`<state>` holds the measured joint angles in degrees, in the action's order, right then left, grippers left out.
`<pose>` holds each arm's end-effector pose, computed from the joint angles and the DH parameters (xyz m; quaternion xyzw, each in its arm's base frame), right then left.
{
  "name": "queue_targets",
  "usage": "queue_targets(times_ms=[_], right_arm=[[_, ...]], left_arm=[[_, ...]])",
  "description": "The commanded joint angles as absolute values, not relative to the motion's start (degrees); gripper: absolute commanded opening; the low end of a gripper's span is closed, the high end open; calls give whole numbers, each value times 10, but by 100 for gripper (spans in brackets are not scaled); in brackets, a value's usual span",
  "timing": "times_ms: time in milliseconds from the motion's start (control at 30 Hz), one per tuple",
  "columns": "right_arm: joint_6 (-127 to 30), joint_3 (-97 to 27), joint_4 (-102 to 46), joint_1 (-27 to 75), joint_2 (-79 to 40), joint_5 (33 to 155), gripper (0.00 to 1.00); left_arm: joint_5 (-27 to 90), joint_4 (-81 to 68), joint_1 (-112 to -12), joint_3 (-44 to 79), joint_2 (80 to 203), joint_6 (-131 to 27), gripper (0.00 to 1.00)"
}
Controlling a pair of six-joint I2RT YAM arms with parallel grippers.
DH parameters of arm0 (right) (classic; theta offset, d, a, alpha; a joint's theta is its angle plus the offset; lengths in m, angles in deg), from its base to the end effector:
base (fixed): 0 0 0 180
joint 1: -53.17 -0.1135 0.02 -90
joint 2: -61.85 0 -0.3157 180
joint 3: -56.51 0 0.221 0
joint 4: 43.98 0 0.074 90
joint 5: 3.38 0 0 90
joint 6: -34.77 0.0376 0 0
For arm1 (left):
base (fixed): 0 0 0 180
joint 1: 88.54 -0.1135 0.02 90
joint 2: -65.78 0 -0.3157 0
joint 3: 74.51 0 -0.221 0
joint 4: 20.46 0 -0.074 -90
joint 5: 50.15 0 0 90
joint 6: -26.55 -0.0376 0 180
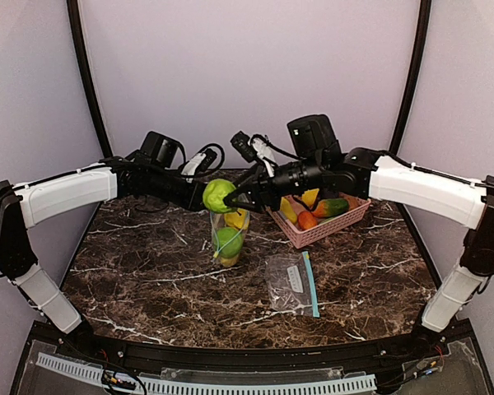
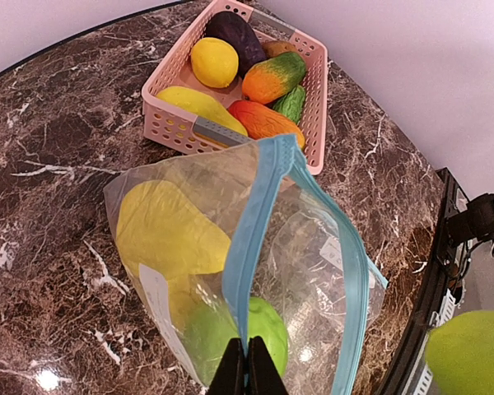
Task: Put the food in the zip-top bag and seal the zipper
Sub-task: Place the fake fruit in the zipper food storage bag.
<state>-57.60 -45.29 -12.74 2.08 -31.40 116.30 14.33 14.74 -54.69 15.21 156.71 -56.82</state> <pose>0.2084 0.2878 0.4204 -0.4887 0.6548 0.4152 0.4001 0.2680 -0.1993 0.3634 0.3021 0.8204 -0.3381 0.3485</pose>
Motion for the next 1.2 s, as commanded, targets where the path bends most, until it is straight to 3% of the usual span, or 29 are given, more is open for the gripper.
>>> queue_targets(times_ms=[0, 767, 867, 1000, 1167], right_arm=[[-635, -458, -145, 10, -355, 1166, 42], [-766, -514, -47, 9, -423, 969, 44], [-765, -523, -41, 8, -429, 954, 55], [-734, -529, -42, 8, -421, 970, 77], [-672, -534, -45, 8, -390, 1009, 83]], left_arm=[[132, 145, -550, 156, 1541, -574, 1], [130, 148, -551, 155, 1539, -576, 1], [129, 149, -551, 155, 1539, -576, 1], [133, 150, -551, 154, 1540, -576, 1], [136, 152, -550, 154, 1541, -578, 1]])
